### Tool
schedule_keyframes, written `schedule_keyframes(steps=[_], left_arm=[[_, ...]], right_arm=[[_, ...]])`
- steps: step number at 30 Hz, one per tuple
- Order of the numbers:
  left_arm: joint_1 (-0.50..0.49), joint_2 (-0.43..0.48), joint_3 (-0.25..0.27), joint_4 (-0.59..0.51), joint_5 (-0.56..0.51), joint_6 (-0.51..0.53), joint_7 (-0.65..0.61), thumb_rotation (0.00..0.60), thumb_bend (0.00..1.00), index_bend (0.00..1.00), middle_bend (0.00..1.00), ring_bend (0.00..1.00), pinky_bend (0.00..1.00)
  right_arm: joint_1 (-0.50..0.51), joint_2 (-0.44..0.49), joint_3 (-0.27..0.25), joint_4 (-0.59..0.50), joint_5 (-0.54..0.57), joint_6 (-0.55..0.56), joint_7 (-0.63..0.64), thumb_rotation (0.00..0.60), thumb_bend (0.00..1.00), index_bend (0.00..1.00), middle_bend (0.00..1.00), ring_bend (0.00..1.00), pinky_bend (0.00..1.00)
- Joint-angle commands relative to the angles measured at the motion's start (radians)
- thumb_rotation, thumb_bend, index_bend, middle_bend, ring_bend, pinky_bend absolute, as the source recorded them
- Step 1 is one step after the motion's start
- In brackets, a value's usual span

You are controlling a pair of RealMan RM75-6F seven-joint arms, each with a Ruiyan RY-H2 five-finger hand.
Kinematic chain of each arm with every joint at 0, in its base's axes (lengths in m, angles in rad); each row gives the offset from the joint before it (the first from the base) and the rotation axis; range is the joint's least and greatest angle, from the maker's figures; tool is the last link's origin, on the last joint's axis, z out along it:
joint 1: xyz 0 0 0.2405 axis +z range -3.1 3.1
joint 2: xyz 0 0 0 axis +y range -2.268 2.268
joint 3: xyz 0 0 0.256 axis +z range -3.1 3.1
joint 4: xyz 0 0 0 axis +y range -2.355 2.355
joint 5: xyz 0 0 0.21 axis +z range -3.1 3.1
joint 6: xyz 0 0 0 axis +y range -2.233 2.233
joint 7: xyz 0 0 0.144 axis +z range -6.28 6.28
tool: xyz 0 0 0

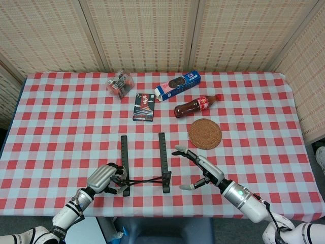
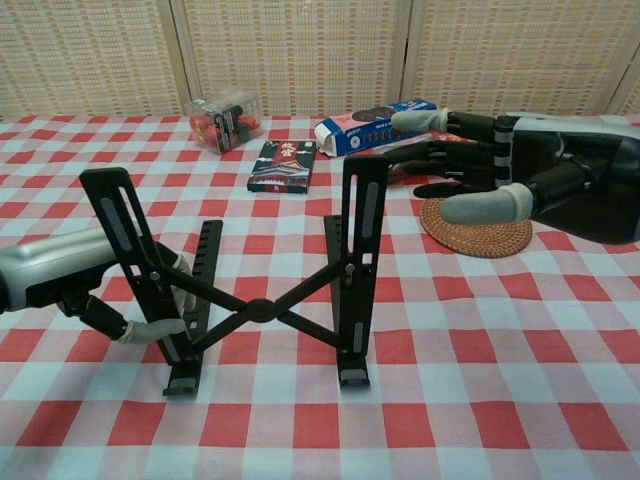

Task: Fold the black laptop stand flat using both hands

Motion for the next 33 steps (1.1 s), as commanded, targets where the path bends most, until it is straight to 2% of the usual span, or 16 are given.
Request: schedule_keyframes(steps=[1, 3, 7, 12, 16, 28, 33], left_arm=[[-0.001, 0.002, 0.0, 0.0, 0.004, 0.001, -0.002, 0.538, 0.38, 0.58, 0.41, 0.39, 0.28], [-0.001, 0.004, 0.001, 0.004, 0.011, 0.002, -0.002, 0.537, 0.38, 0.58, 0.41, 0.38, 0.28], [-0.002, 0.004, 0.003, 0.017, 0.023, 0.007, 0.005, 0.539, 0.38, 0.57, 0.41, 0.38, 0.28], [-0.001, 0.008, 0.004, 0.017, 0.027, 0.008, 0.0, 0.539, 0.38, 0.57, 0.41, 0.38, 0.28], [-0.002, 0.007, 0.007, 0.019, 0.028, 0.005, 0.001, 0.54, 0.38, 0.56, 0.41, 0.38, 0.28], [-0.002, 0.007, 0.003, 0.021, 0.028, 0.009, 0.003, 0.535, 0.38, 0.56, 0.41, 0.38, 0.28], [0.0, 0.009, 0.004, 0.021, 0.027, 0.01, 0.003, 0.54, 0.38, 0.56, 0.41, 0.38, 0.28]], right_arm=[[-0.002, 0.007, -0.005, -0.011, 0.032, -0.022, -0.106, 0.6, 0.08, 0.04, 0.14, 0.01, 0.01], [0.004, 0.015, -0.003, -0.031, 0.083, -0.053, -0.212, 0.6, 0.08, 0.05, 0.14, 0.01, 0.01], [0.022, 0.022, 0.01, -0.081, 0.219, -0.108, -0.43, 0.6, 0.09, 0.14, 0.14, 0.01, 0.01], [0.047, 0.004, 0.031, -0.123, 0.386, -0.14, -0.605, 0.6, 0.15, 0.26, 0.16, 0.01, 0.01], [0.08, -0.019, 0.04, -0.133, 0.495, -0.165, -0.727, 0.6, 0.19, 0.28, 0.17, 0.01, 0.01], [0.166, -0.09, 0.069, -0.117, 0.682, -0.208, -0.915, 0.6, 0.19, 0.34, 0.17, 0.01, 0.01], [0.188, -0.118, 0.077, -0.105, 0.74, -0.198, -0.966, 0.6, 0.23, 0.36, 0.19, 0.01, 0.01]])
